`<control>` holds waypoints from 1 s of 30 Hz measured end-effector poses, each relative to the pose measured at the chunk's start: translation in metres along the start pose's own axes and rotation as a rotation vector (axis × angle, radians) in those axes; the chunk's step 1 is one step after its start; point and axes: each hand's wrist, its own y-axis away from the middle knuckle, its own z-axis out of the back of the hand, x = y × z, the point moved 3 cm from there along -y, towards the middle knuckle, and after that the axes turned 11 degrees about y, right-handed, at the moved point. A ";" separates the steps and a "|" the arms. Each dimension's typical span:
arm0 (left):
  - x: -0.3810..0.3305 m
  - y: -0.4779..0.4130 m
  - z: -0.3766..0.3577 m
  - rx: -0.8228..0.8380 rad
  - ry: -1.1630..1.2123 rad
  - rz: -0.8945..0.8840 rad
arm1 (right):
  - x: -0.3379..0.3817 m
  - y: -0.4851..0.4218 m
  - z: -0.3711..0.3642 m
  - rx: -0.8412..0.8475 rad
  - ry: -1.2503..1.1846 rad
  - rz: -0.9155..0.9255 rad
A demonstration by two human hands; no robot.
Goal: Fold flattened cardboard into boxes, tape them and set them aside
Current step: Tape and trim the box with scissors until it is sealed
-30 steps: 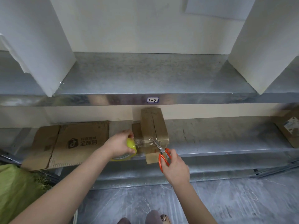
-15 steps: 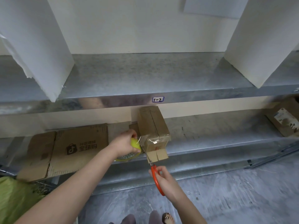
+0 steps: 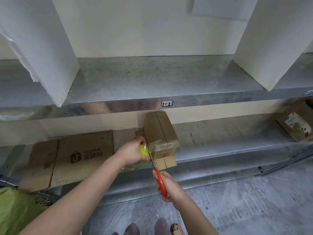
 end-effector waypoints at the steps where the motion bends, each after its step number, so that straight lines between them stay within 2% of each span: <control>1: -0.001 0.000 0.000 -0.002 -0.001 0.000 | 0.001 0.000 0.000 0.005 -0.014 -0.002; 16: 0.001 0.001 0.000 -0.017 0.007 0.028 | 0.001 -0.007 0.008 -0.035 -0.014 0.079; 21: 0.001 0.001 -0.001 -0.033 0.009 0.023 | 0.000 -0.010 0.011 -0.128 0.106 0.069; 25: 0.001 0.002 0.002 -0.052 0.010 0.038 | -0.009 -0.009 0.015 -0.107 0.145 0.030; 27: 0.001 0.002 0.003 -0.048 0.002 0.039 | -0.015 -0.012 0.020 -0.149 0.179 0.057; 30: 0.001 0.002 0.001 -0.038 0.002 0.048 | -0.022 -0.017 0.035 -0.296 0.346 0.154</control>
